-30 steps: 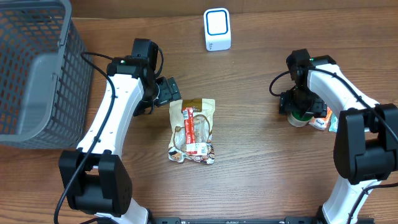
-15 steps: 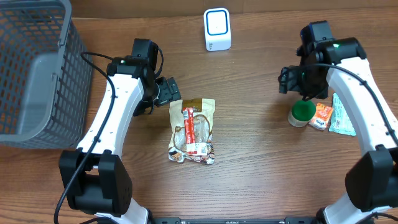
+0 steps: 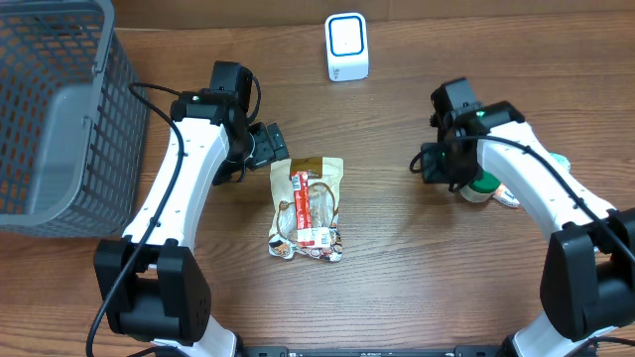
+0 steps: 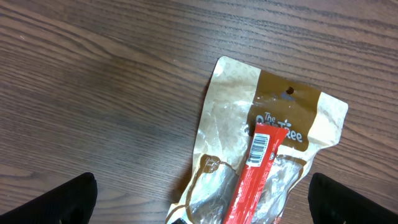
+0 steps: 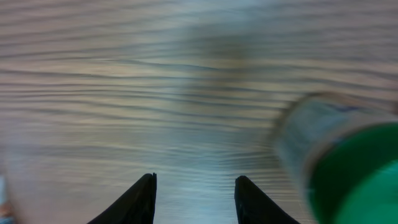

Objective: Scan the item barcode
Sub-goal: 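Open the right gripper and move it left off the jar, then lower the right gripper onto the red stick snack and grip it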

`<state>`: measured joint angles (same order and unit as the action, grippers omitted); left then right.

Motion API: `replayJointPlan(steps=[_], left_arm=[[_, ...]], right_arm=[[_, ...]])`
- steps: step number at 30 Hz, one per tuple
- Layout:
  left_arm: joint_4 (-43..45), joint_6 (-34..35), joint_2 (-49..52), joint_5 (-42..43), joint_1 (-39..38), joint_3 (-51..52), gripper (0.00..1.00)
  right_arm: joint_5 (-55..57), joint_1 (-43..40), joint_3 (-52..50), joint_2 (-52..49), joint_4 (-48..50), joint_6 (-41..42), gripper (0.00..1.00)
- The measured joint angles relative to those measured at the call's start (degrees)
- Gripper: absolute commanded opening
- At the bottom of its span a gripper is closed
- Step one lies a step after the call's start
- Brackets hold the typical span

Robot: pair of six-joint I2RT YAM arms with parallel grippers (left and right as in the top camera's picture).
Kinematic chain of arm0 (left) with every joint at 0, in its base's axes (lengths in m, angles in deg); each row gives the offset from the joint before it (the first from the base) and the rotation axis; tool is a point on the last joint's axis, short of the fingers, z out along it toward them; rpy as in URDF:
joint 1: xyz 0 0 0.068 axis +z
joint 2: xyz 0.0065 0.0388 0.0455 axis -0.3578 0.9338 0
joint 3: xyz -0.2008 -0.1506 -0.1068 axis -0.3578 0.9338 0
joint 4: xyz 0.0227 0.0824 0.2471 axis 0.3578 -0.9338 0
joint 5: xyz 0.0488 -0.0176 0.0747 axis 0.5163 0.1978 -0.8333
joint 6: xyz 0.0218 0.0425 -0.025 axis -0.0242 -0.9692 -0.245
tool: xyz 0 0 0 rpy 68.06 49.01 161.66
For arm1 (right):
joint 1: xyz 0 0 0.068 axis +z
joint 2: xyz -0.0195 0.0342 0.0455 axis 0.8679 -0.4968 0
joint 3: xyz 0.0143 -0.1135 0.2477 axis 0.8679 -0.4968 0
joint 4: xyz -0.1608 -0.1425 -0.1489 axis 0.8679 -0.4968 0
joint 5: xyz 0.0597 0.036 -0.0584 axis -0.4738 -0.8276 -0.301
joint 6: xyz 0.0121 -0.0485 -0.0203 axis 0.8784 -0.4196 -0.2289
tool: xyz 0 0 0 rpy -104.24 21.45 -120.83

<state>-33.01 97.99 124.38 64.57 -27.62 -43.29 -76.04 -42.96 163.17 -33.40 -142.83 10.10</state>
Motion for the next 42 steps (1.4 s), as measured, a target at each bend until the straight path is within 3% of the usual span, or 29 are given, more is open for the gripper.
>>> replayJointPlan(steps=[7, 17, 22, 27, 34, 42], left_arm=[[0.0, 0.0, 0.0, 0.0, 0.0, 0.0, 1.00], [0.0, 0.0, 0.0, 0.0, 0.0, 0.0, 1.00], [0.0, 0.0, 0.0, 0.0, 0.0, 0.0, 1.00], [0.0, 0.0, 0.0, 0.0, 0.0, 0.0, 1.00], [0.0, 0.0, 0.0, 0.0, 0.0, 0.0, 1.00], [0.0, 0.0, 0.0, 0.0, 0.0, 0.0, 1.00]], right_arm=[[10.0, -1.7, -3.8, 0.0, 1.2, 3.4, 0.44], [12.6, -5.7, -3.9, 0.0, 6.0, 8.5, 0.49], [8.5, -5.7, -3.8, 0.0, 6.4, 8.8, 0.49], [-3.8, -5.0, -1.9, 0.2, 6.8, 7.6, 0.48], [-17.3, 4.6, -1.4, 2.3, 9.4, 6.4, 0.47], [-18.9, 19.8, -1.4, 2.3, 16.2, 9.1, 0.42]])
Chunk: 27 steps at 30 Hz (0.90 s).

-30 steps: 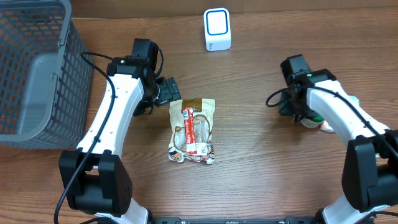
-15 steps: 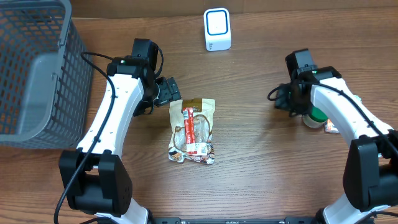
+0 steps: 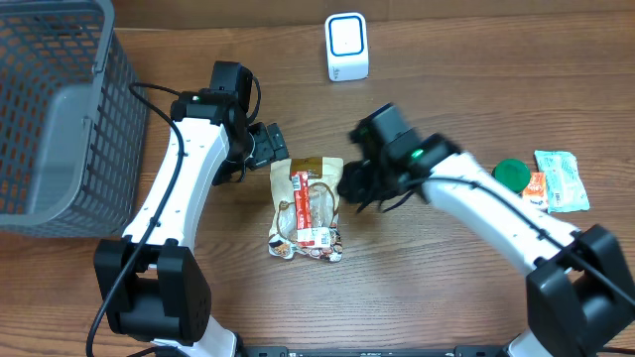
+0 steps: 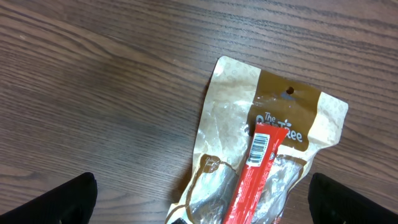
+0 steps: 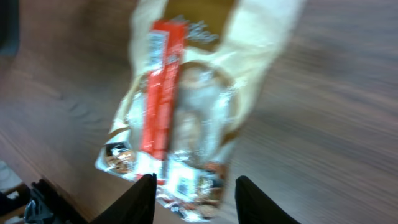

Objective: Scan the item barcode
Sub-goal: 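Lower the right gripper onto the red stick snack and grip it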

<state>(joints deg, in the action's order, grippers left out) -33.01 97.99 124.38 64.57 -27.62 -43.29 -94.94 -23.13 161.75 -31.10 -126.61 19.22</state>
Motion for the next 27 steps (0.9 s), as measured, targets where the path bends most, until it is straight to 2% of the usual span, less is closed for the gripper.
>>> replayJointPlan(steps=[6, 11, 16, 27], left_arm=[[0.0, 0.0, 0.0, 0.0, 0.0, 0.0, 1.00], [0.0, 0.0, 0.0, 0.0, 0.0, 0.0, 1.00], [0.0, 0.0, 0.0, 0.0, 0.0, 0.0, 1.00], [0.0, 0.0, 0.0, 0.0, 0.0, 0.0, 1.00]], right_arm=[[8.7, 9.4, 0.0, 0.0, 2.4, 7.7, 0.41], [14.7, 14.1, 0.0, -0.4, 5.4, 12.1, 0.38], [18.1, 16.9, 0.0, -3.7, 8.7, 13.6, 0.34], [25.2, 19.6, 0.0, -7.1, 8.4, 14.8, 0.33]])
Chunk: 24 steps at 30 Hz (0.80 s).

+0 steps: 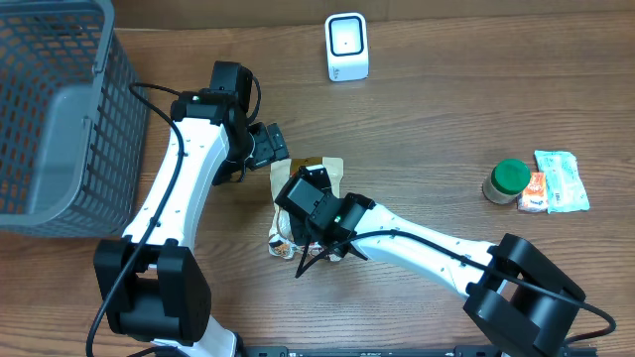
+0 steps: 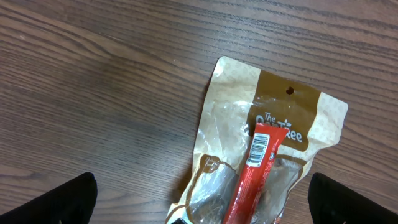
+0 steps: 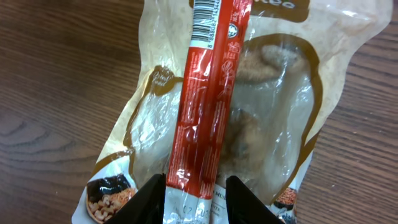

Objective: Scan the item barcode
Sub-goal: 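Lower the right gripper onto the red stick snack and grip it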

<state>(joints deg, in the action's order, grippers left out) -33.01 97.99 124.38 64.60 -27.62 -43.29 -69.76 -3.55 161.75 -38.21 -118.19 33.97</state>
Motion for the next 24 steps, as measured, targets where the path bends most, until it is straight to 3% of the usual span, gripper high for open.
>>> replayJointPlan(steps=[24], left_arm=[[0.0, 0.0, 0.0, 0.0, 0.0, 0.0, 1.00]], right_arm=[[0.5, 1.1, 0.0, -3.1, 0.5, 2.5, 0.33]])
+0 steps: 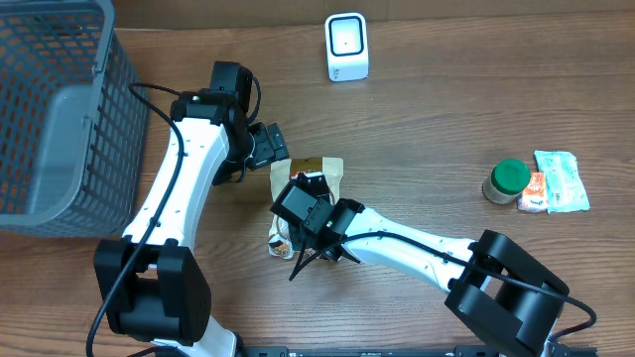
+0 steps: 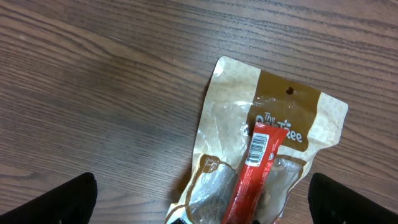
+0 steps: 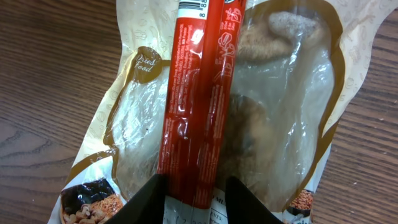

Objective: Scan the item barcode
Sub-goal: 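Lower the right gripper onto the red stick snack and grip it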

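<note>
A tan and clear snack pouch [image 1: 324,170] lies flat mid-table with a red stick packet [image 3: 199,106] on top, its barcode at the far end [image 2: 260,144]. My right gripper [image 3: 194,200] hangs low over the pouch's [image 3: 283,106] near end, open, its fingers either side of the stick's lower end. In the overhead view the right gripper [image 1: 310,226] covers most of the pouch. My left gripper [image 1: 268,145] stands wide open at the pouch's [image 2: 273,121] upper left, holding nothing. A white scanner [image 1: 346,47] stands at the far edge.
A grey mesh basket [image 1: 50,109] fills the far left. At the right sit a green-lidded jar [image 1: 506,180] and two small sachets [image 1: 556,180]. Bare wood lies between the pouch and the scanner.
My right gripper has come a little lower and nearer the pouch's near end, so the red stick looks larger between its fingers. The left arm and the pouch have not moved.
My right gripper first stood open next to the green-lidded jar at the right. Then it was at the pouch's right edge, then above the pouch with the red stick between its fingers, and now lower over it. The left gripper stayed open throughout.
</note>
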`<state>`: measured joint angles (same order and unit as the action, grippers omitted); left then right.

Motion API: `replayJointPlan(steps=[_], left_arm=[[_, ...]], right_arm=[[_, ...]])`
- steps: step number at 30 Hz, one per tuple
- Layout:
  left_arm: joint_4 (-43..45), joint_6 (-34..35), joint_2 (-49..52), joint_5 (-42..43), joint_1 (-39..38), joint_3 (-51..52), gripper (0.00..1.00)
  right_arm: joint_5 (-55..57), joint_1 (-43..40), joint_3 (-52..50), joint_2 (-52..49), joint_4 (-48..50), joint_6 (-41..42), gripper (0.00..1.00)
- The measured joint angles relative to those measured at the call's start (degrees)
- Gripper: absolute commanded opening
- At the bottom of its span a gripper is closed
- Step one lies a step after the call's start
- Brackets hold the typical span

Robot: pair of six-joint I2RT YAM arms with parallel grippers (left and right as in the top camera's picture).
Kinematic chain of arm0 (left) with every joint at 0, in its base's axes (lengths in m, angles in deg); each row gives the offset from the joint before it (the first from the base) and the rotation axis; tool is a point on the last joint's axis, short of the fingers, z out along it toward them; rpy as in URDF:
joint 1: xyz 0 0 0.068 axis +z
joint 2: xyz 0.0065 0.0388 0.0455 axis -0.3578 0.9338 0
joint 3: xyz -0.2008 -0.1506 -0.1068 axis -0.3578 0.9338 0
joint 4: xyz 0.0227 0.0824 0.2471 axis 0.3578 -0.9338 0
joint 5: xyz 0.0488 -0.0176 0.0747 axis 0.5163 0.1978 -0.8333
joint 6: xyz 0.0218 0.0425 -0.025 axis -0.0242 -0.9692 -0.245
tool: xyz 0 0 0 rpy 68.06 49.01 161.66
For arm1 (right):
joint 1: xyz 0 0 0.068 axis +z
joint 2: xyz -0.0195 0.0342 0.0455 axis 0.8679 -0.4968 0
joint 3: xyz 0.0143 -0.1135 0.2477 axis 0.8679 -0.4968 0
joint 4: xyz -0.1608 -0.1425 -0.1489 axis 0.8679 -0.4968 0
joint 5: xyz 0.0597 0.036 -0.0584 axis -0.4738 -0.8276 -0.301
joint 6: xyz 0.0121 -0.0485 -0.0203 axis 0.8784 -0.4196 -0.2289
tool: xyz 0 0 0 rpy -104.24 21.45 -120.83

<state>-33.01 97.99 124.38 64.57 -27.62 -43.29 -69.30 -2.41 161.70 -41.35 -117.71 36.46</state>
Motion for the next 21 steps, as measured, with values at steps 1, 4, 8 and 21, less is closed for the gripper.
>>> replayJointPlan(steps=[1, 4, 8, 21], left_arm=[[0.0, 0.0, 0.0, 0.0, 0.0, 0.0, 1.00], [0.0, 0.0, 0.0, 0.0, 0.0, 0.0, 1.00], [0.0, 0.0, 0.0, 0.0, 0.0, 0.0, 1.00], [0.0, 0.0, 0.0, 0.0, 0.0, 0.0, 1.00]], right_arm=[[0.0, 0.0, -0.1, 0.0, 0.0, 0.2, 0.33], [0.0, 0.0, -0.3, 0.0, 0.1, 0.8, 0.33], [0.0, 0.0, -0.4, 0.0, 0.1, 1.3, 0.24], [-2.0, 0.0, -0.4, 0.0, -0.8, 1.7, 0.31]])
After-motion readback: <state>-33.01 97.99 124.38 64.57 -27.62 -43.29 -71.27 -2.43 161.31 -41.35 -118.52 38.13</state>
